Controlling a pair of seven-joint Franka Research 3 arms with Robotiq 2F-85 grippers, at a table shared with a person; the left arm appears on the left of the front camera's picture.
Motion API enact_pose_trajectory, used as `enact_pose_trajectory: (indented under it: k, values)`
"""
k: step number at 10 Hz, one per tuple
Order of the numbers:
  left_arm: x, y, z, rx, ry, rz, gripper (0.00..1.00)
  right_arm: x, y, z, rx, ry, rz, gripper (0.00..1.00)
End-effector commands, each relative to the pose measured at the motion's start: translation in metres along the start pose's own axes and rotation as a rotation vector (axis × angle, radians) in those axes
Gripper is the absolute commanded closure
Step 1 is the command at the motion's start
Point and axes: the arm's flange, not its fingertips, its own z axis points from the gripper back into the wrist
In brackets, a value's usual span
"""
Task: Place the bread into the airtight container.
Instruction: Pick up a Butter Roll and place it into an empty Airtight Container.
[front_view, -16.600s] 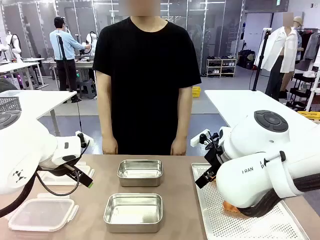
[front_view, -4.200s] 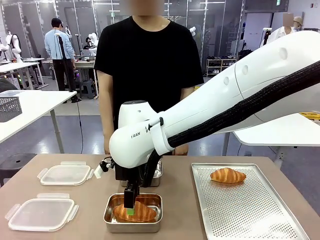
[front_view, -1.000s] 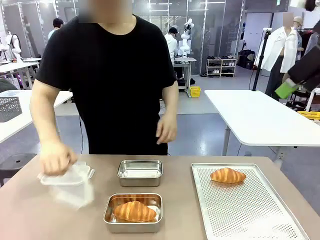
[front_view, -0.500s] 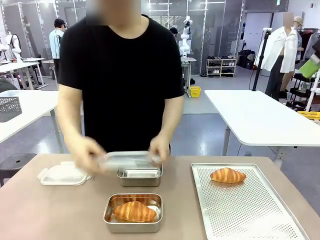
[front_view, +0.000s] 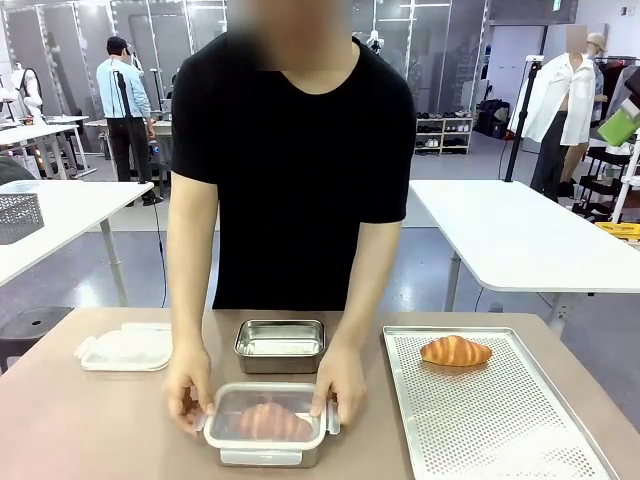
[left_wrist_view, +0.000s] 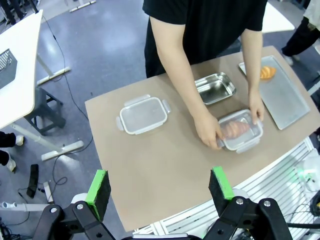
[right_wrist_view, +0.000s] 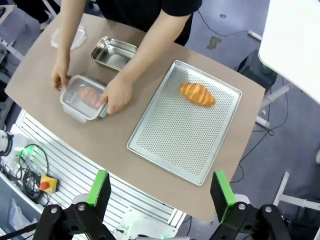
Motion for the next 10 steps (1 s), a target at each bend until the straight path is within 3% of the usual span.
enact_pose_trajectory:
  k: [1,10]
  values:
    - [0.0024,-0.0006,0.0009,0.002,0.0,-0.003,0.0,-0.003,0.0011,0.0,-0.004,0.004,0.003,0.0]
    - [0.0024,-0.0006,0.0009,0.002,0.0,-0.003,0.0,-0.003,0.0011,0.0,-0.004,0.004,0.003,0.0]
